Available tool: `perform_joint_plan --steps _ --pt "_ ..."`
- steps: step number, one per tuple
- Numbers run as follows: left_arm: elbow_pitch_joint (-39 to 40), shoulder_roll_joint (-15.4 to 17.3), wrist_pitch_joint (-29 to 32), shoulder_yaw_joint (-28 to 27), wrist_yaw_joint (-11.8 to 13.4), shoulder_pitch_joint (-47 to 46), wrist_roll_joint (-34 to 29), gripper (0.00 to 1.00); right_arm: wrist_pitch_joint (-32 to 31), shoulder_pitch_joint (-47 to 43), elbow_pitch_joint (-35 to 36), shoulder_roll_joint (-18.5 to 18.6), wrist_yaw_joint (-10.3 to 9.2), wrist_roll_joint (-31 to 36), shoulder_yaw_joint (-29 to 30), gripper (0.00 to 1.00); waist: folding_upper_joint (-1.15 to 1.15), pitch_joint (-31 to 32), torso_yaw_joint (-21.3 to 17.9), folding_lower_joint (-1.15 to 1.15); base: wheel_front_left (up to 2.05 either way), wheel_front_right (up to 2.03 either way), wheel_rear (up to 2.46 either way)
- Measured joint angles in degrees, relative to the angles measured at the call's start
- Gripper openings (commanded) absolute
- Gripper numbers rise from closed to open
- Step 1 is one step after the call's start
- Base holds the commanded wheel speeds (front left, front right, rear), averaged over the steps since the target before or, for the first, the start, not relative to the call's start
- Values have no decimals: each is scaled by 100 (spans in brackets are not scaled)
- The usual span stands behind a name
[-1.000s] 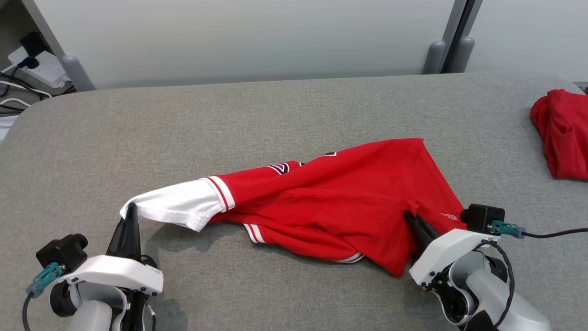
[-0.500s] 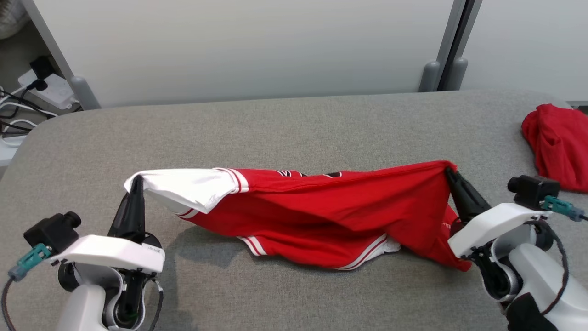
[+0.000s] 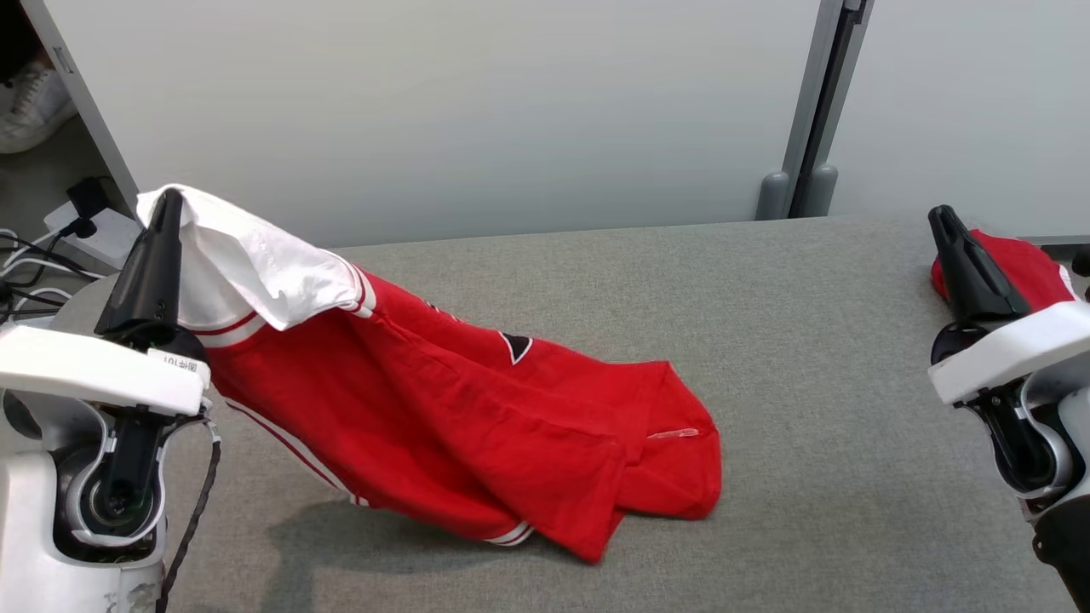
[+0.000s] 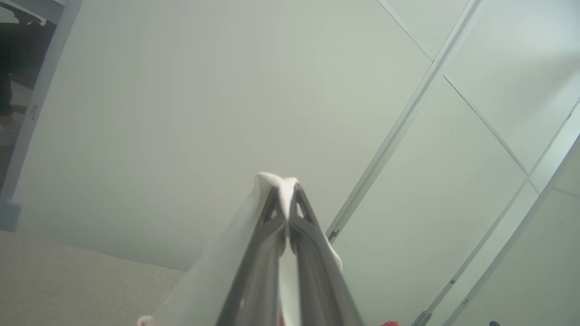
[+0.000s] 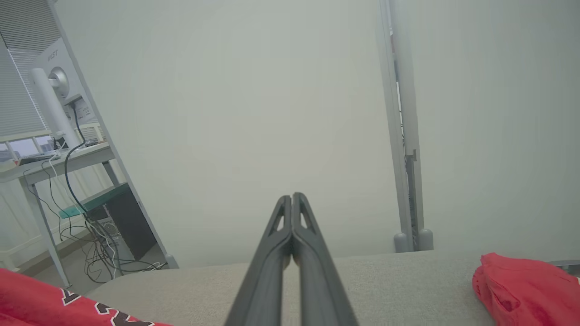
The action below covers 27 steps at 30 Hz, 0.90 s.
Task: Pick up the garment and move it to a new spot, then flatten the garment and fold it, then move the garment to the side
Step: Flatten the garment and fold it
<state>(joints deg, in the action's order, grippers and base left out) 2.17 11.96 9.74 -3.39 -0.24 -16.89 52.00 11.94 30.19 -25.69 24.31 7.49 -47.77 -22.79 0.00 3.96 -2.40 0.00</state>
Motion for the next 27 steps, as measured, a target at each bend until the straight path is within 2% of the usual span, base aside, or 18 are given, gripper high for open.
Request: perform_joint_plan --steps 1,3,4,6,10,14,22,27 --pt "40 23 57 25 40 -24 0 0 -112 -20 60 -2 0 -98 23 0 0 15 16 0 0 0 0" --pt "44 -23 125 101 86 -27 0 0 -296 -146 187 -16 0 -215 -9 45 0 27 78 0 0 0 0" --pt "16 -41 134 129 92 -26 -1 0 -366 -263 267 -54 0 -246 -52 72 0 28 115 0 0 0 0" --pt "-51 -59 133 158 109 -23 -3 0 -455 -527 326 -180 0 -327 -200 98 0 14 184 0 0 0 0" --pt "-169 -99 78 226 107 2 -8 0 -572 -1005 298 -608 0 -431 -671 100 0 -86 294 0 0 0 0" --pt "-237 -183 36 310 73 1 -8 0 -560 -1043 -73 -955 0 -346 -1217 100 0 -219 405 0 0 0 0" --pt "-359 -324 -25 490 -29 -3 -8 0 -249 -323 -1460 -1522 0 52 -2215 100 0 -415 706 0 0 0 0" --pt "-437 -383 -43 580 -75 -14 -7 0 -121 23 -2165 -1624 0 46 -2381 100 0 -499 864 0 0 0 0"
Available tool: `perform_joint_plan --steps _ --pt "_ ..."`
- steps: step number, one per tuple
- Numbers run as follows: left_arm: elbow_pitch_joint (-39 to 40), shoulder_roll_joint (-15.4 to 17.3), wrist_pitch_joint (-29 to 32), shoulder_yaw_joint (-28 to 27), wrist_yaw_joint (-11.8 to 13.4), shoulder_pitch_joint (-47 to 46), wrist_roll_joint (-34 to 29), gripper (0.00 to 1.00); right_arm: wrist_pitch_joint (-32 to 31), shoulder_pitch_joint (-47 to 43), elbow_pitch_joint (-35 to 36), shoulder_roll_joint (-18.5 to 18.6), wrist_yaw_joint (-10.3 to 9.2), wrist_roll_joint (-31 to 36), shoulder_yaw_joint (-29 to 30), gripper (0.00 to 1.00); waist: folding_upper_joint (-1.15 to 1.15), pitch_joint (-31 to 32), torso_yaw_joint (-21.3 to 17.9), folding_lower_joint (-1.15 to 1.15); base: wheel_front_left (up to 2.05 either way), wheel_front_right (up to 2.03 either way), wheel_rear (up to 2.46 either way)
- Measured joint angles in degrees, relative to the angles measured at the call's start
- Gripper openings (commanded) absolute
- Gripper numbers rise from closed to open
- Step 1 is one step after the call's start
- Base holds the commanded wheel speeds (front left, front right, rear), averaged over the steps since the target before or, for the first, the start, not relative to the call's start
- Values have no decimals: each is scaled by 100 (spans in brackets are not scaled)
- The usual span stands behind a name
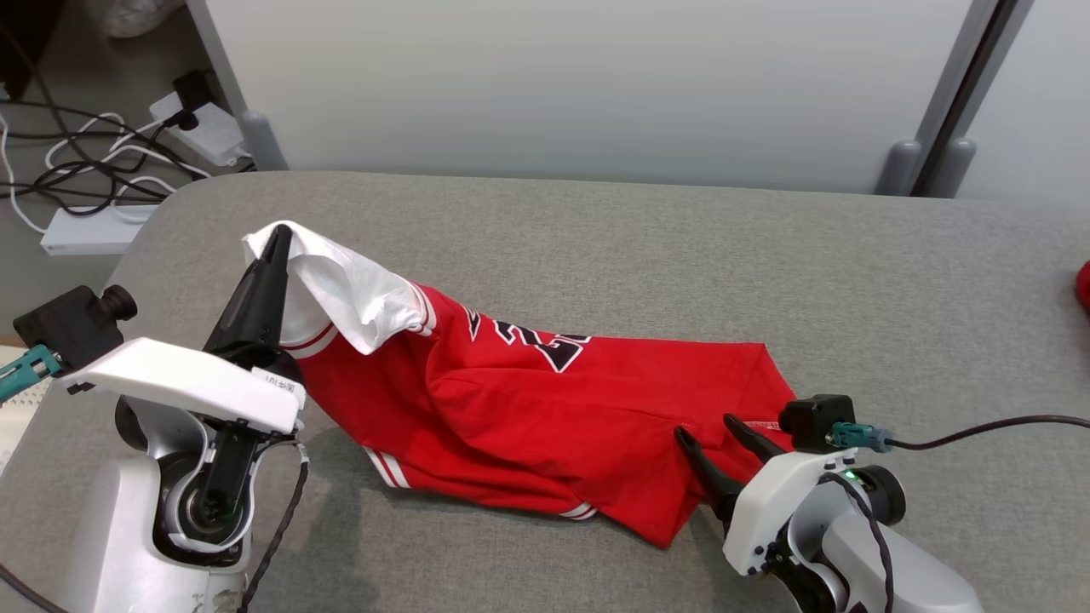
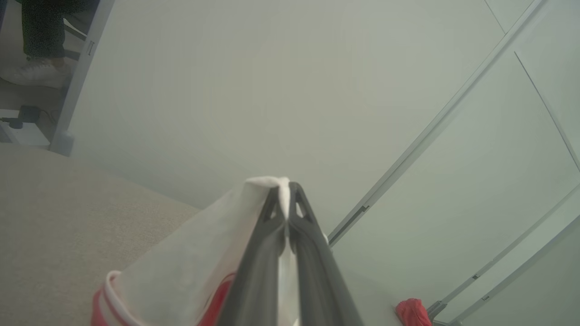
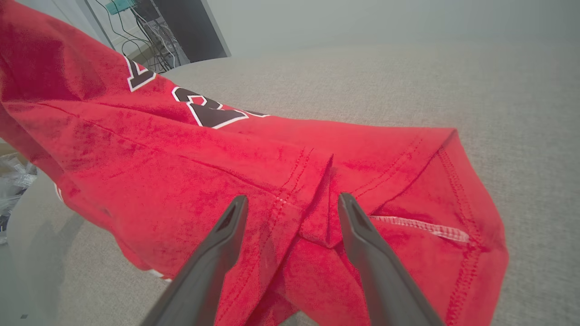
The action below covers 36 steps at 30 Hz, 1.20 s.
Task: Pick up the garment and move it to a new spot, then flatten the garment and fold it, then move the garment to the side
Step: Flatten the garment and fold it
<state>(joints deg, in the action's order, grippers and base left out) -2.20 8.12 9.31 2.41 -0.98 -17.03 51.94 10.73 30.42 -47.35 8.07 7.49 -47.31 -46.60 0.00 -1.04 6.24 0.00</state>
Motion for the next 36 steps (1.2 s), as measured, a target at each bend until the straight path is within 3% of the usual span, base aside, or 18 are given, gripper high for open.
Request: perform_joint_plan --steps 11,12,13,15,16,27,33,36 --pt "-142 -81 -75 57 -56 -126 10 0 96 328 -906 -155 0 -442 -403 99 0 -61 212 0 0 0 0" --pt "-146 -86 -86 57 -56 -126 10 0 97 328 -931 -170 0 -492 -442 78 0 -60 215 0 0 0 0" --pt "-149 -91 -87 57 -57 -126 11 0 97 332 -946 -182 0 -535 -498 48 0 -60 218 0 0 0 0" --pt "-162 -96 -110 57 -90 -126 18 0 99 339 -969 -202 0 -594 -619 22 0 -62 220 0 0 0 0" --pt "-163 -96 -111 57 -98 -127 19 0 110 347 -980 -205 0 -621 -666 0 0 -64 219 0 0 0 0" --pt "-193 -24 -136 13 -98 -126 66 0 301 586 -920 113 1 -705 -935 0 0 -5 141 0 0 0 0" --pt "146 -188 5 -147 -44 -35 561 0 344 542 -253 1057 1 -132 419 0 0 56 119 0 0 0 0" --pt "479 -279 167 -142 34 269 836 0 349 130 -56 1386 1 136 759 0 0 18 54 0 0 0 0"
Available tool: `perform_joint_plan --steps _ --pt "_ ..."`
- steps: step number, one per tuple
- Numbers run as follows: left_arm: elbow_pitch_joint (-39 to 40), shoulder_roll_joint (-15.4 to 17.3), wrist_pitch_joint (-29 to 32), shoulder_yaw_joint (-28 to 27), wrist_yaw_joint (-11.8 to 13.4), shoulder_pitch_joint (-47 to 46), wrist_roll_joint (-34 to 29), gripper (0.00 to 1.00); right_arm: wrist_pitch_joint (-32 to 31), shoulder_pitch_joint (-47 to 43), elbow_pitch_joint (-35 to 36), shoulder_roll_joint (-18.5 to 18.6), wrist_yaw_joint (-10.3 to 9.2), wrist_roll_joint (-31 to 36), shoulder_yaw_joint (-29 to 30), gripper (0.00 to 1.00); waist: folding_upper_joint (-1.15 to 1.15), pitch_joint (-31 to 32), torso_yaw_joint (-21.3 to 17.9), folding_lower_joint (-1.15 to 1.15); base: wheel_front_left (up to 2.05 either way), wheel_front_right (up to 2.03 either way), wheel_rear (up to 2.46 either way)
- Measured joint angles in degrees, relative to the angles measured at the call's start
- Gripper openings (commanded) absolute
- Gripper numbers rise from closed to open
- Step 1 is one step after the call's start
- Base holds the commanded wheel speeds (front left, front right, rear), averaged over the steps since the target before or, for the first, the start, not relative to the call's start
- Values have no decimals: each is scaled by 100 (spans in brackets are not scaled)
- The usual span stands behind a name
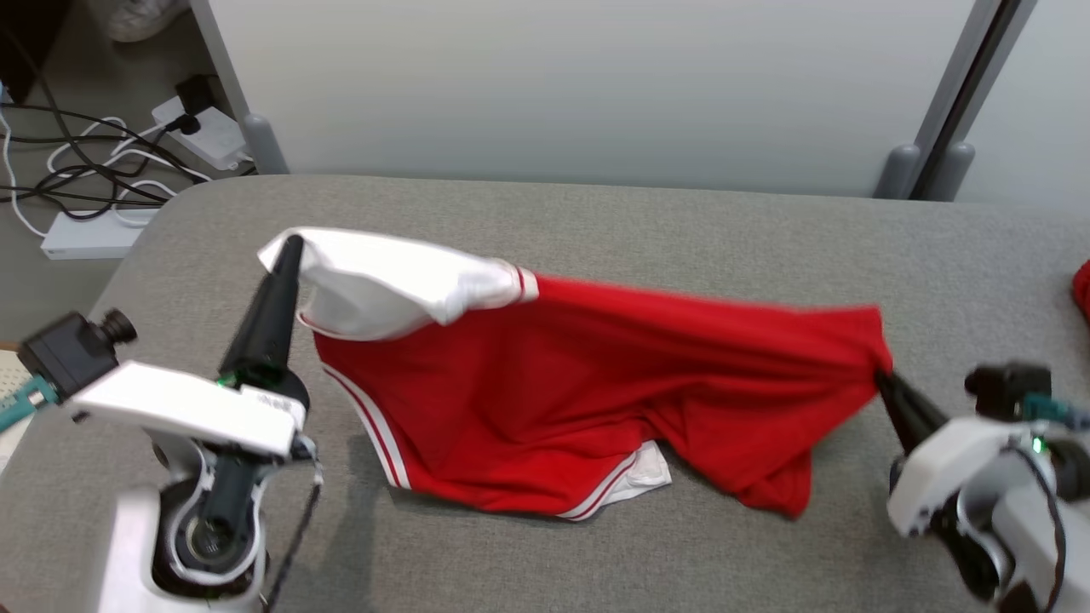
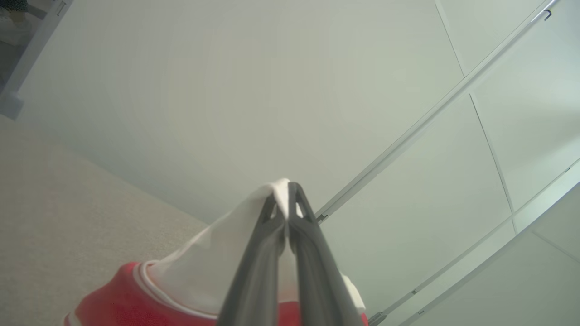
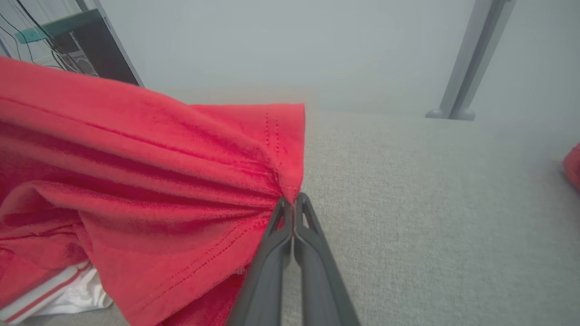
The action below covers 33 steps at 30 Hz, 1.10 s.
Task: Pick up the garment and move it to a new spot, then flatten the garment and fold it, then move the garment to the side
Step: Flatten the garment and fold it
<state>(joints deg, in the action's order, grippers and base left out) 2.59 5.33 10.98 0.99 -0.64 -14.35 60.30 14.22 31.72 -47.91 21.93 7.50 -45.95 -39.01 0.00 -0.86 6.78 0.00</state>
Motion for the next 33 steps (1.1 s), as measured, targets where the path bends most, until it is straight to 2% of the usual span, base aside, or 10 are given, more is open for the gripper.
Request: perform_joint_plan --steps 2,3,4,8,18,33 --pt "132 -63 21 80 27 253 35 0 0 -387 58 -2 0 35 46 2 0 -48 -62 0 0 0 0" --pt "165 -79 56 129 30 353 34 0 -5 -533 57 -40 0 35 47 38 0 -73 -97 0 0 0 0" --pt "178 -86 59 181 31 433 33 0 -19 -631 52 -71 0 35 42 100 0 -100 -130 0 0 0 0" --pt "171 -105 -1 334 26 609 24 0 -59 -669 49 -212 0 133 119 100 0 -224 -246 0 0 0 0" --pt "-38 -112 -209 369 -15 708 -82 0 -8 -893 218 -604 0 927 536 100 0 -422 -371 0 0 0 0" --pt "-177 -78 -296 302 -15 827 -82 0 -7 -751 2 -913 0 1173 738 100 0 -431 -262 0 0 0 0"
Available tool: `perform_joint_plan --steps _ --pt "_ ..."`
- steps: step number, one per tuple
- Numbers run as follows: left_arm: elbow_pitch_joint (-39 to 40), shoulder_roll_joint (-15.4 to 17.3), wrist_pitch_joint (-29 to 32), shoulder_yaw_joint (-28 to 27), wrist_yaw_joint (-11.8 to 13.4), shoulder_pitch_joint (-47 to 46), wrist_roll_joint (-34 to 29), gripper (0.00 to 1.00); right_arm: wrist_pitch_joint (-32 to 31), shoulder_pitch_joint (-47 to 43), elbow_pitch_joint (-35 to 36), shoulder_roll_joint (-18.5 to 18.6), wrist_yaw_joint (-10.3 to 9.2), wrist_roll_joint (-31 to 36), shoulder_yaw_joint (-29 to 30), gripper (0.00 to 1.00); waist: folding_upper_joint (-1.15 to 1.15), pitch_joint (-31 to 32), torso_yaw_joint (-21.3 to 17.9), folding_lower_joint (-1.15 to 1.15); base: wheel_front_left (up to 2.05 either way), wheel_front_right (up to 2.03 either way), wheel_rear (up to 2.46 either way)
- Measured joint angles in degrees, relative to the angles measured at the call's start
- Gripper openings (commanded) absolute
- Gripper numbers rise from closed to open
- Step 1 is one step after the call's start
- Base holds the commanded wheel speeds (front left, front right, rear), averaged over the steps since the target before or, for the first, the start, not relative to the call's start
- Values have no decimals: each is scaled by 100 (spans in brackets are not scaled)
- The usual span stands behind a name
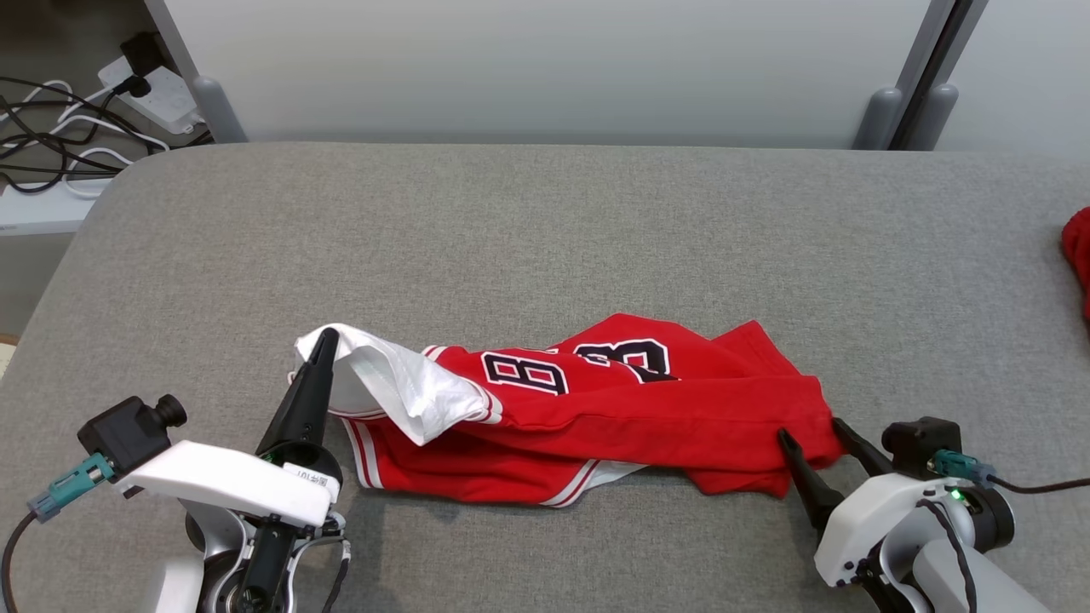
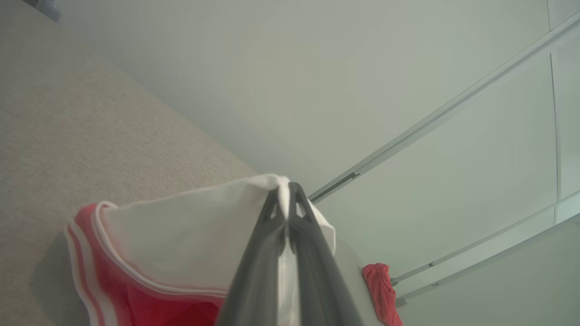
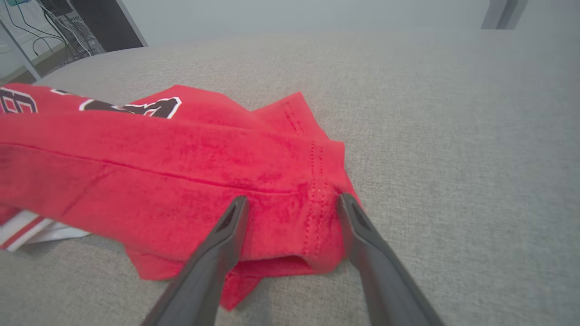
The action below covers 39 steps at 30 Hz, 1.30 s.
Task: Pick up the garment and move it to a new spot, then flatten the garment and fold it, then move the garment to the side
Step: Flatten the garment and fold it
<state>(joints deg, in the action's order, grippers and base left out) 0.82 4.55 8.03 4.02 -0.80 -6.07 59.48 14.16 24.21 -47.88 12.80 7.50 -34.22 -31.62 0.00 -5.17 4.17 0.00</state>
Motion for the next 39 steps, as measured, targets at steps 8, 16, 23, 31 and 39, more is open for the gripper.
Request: perform_joint_plan --steps 8,16,23,31,39 --pt "4 8 -1 -12 2 -1 0 0 0 116 -261 -29 0 -27 -15 100 0 -17 28 0 0 0 0" --pt "32 24 -9 -51 13 0 0 0 0 255 -281 -27 0 -79 -149 0 0 -38 20 0 0 0 0" --pt "63 27 -59 -93 37 0 0 0 0 261 -52 56 0 -52 -118 0 0 5 -42 0 0 0 0" --pt "376 118 2 -204 30 -145 122 0 1 244 1284 595 0 277 579 0 0 234 -129 0 0 0 0" --pt "1009 415 594 -346 447 -1076 345 0 -124 237 2660 1278 0 90 1096 0 0 655 -249 0 0 0 0"
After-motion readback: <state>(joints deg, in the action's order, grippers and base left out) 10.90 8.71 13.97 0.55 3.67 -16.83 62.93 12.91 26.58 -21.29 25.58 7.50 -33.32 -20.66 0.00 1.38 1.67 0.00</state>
